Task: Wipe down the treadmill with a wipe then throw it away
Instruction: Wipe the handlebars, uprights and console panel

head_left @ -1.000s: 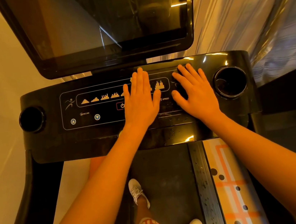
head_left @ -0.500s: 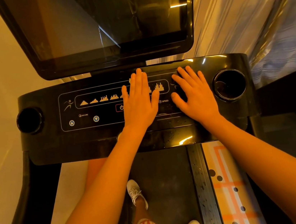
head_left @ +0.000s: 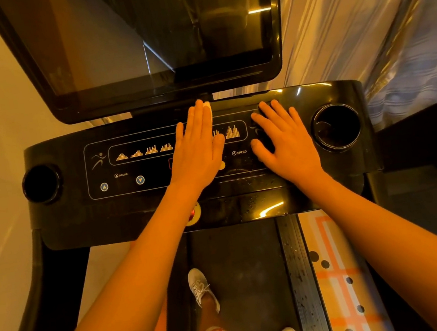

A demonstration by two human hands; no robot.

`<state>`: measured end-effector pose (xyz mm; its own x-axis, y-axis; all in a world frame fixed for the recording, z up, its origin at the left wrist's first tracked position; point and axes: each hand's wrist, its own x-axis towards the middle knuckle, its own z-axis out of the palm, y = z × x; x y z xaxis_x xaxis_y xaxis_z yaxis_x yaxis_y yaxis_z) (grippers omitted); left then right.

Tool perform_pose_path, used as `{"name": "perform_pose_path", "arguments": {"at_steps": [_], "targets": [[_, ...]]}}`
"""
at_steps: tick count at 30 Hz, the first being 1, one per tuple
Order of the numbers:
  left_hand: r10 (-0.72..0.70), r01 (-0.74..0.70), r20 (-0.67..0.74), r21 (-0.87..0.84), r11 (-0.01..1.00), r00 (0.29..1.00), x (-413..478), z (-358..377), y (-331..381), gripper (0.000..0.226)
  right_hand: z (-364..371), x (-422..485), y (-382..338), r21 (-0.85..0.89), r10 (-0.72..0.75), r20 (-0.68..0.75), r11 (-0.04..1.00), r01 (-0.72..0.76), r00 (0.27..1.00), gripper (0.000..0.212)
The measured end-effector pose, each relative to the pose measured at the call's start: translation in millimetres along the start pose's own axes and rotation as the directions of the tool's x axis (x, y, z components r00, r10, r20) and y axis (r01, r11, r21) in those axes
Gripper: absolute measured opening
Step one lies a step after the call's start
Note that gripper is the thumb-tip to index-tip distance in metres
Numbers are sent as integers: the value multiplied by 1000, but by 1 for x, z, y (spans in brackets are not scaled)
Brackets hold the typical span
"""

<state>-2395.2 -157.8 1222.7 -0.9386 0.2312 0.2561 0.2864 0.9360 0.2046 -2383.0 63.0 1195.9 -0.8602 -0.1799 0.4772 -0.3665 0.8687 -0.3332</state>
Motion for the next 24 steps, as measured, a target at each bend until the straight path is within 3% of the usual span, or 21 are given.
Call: {"name": "perform_pose_path", "arguments": {"at_steps": [5, 10, 17, 24], "targets": [[-25, 26, -31, 43, 999, 999, -7, 6, 6, 65, 0, 0, -1, 2, -1, -4, 1000, 1, 1000, 56], [-66, 64, 24, 81, 995, 998, -39, 12, 19, 68, -1, 0, 0, 1, 2, -9, 1000, -2, 1000, 57], [-46, 44, 29, 80, 996, 998, -3, 2, 11, 66, 0, 0, -1, -15, 1, 6, 1000, -1, 1000, 56], [-5, -16, 101, 206, 978, 995, -120, 34, 31, 78, -1, 0, -2, -11, 7, 3, 1000, -7, 1000, 57]]}}
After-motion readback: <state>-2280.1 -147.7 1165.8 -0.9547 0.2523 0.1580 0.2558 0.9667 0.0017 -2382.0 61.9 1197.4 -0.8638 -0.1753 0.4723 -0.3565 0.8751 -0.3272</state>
